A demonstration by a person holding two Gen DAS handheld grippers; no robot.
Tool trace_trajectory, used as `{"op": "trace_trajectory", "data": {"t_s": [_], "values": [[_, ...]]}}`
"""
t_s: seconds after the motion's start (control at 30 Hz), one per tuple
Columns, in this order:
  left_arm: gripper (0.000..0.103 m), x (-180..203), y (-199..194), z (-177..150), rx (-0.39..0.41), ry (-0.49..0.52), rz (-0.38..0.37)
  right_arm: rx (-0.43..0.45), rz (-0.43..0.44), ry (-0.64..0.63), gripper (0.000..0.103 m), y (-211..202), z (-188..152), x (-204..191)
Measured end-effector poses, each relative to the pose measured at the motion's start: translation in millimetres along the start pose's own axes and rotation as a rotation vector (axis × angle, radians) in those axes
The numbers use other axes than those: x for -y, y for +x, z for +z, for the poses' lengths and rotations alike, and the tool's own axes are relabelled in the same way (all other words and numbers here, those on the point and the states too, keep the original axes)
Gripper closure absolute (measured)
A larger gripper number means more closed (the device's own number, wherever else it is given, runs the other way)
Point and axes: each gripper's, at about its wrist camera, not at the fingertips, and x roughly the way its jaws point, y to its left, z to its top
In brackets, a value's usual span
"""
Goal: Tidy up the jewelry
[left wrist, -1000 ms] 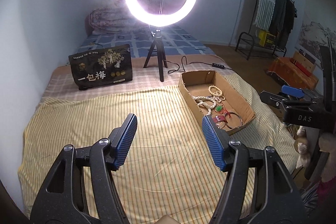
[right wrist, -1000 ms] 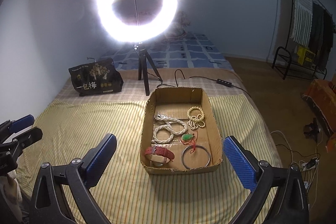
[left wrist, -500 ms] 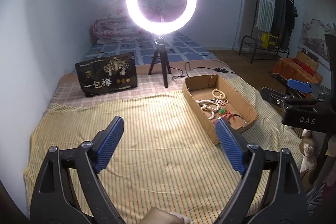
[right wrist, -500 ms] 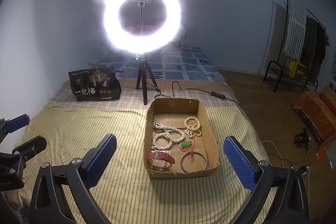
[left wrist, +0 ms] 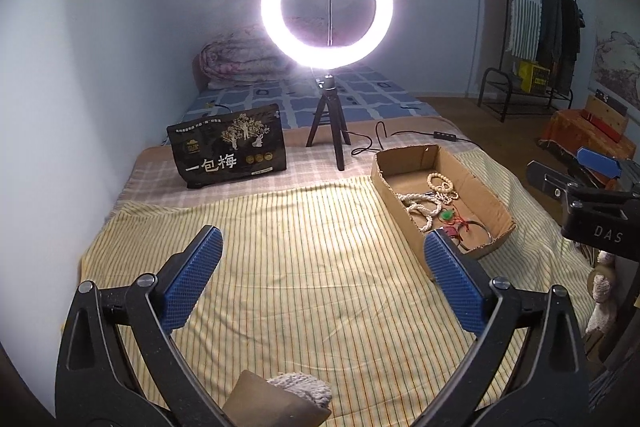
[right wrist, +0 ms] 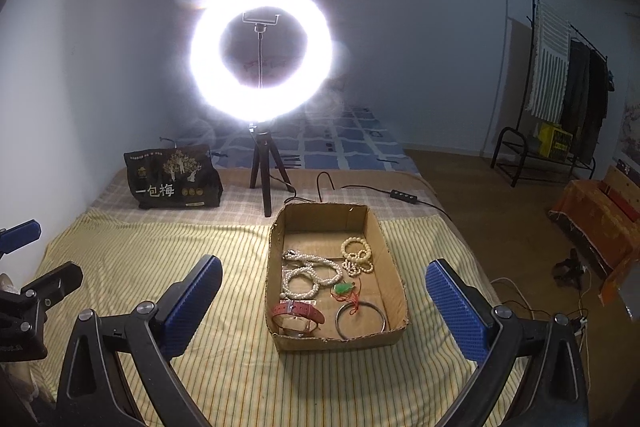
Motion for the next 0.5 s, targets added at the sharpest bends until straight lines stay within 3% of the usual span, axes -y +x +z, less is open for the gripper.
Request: {"op": "trace_trajectory", "data": {"t_s": [0.5], "values": [[0.0,3.3,-1.9,-1.3,0.004,0.01,0.002,0.003,0.0,0.006,0.0,0.9,-2.4,0.4]]}}
